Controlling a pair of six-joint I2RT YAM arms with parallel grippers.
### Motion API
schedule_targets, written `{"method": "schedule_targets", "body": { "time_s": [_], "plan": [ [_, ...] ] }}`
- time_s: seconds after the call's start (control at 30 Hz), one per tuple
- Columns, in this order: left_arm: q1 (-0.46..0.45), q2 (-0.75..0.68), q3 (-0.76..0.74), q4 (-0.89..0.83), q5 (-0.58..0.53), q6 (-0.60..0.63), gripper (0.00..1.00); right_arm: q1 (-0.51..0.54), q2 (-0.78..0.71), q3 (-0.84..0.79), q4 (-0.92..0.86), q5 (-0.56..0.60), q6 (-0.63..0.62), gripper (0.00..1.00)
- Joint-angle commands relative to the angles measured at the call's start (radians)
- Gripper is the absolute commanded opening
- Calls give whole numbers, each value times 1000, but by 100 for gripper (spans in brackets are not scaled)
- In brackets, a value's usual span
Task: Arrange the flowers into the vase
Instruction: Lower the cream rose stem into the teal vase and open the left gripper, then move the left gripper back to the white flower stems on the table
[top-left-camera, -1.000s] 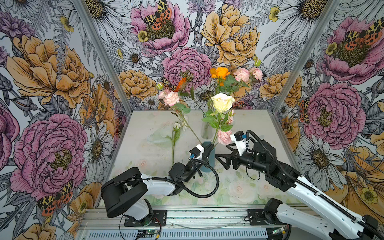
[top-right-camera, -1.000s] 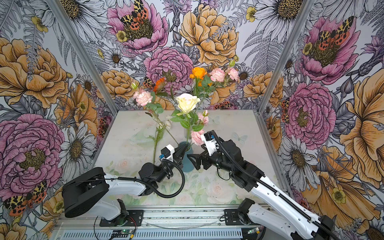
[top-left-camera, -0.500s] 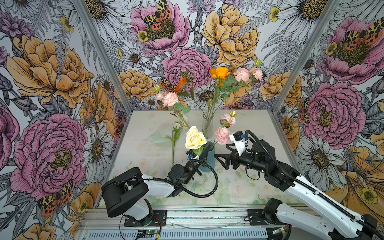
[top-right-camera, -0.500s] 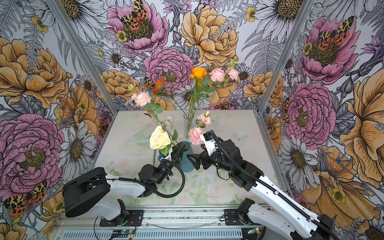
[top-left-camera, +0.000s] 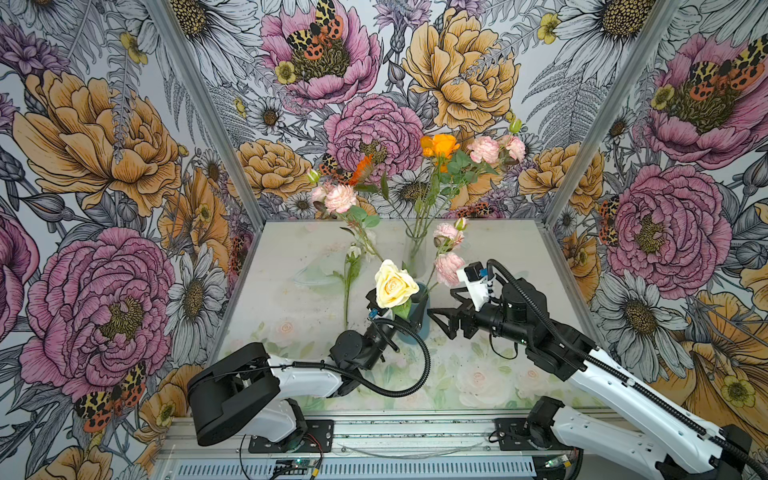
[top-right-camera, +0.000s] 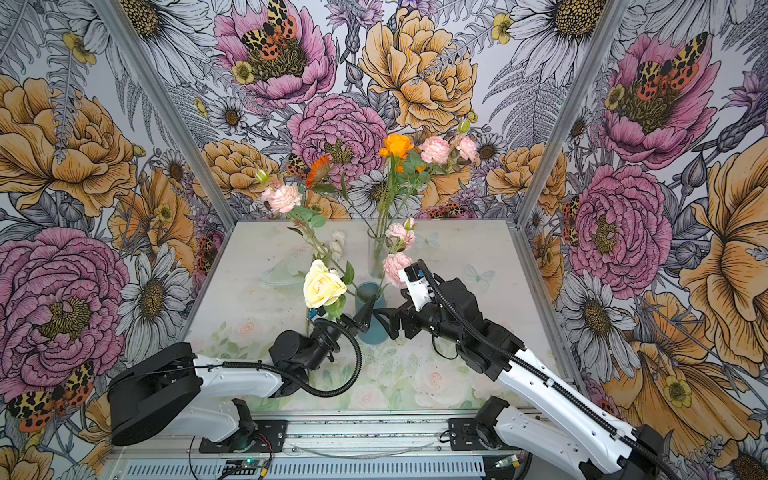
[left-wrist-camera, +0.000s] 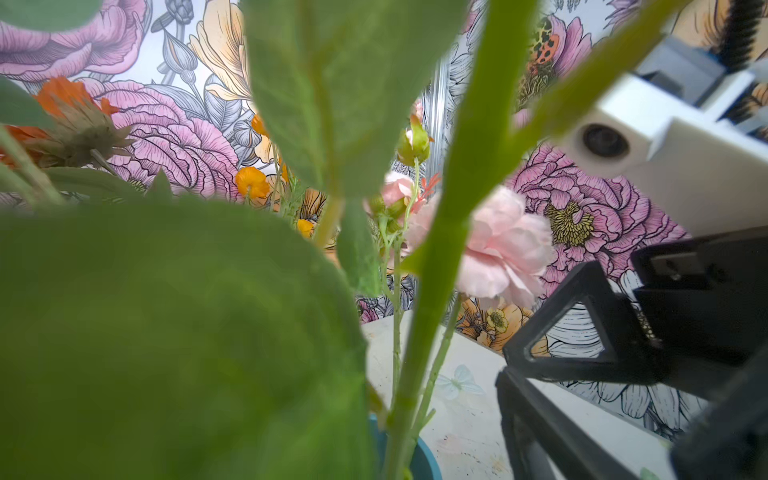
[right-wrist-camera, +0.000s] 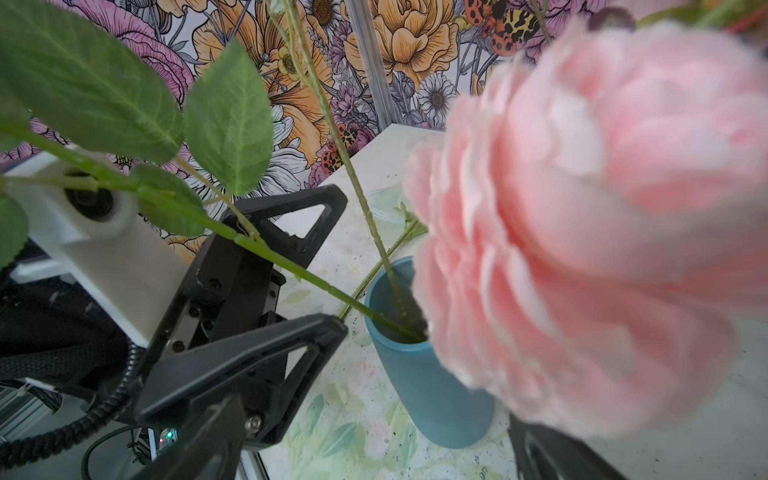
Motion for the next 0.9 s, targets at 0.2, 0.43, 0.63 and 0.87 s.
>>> {"method": "schedule_targets", "body": {
  "time_s": [0.2, 0.43, 0.63, 0.87],
  "plan": [
    [-11, -273, -114, -239, 37, -47, 99, -10, 2, 46, 8, -16, -13, 99],
    [19, -706, -123, -803, -29, -88, 99, -15, -4, 33, 6, -27, -33, 99],
    [211, -967, -29, -1307, -72, -345, 99, -15, -38, -34, 2, -70, -49, 99],
    [672, -740, 218, -1759, 298, -651, 99, -15, -87, -116, -18, -97, -30, 99]
  ]
}}
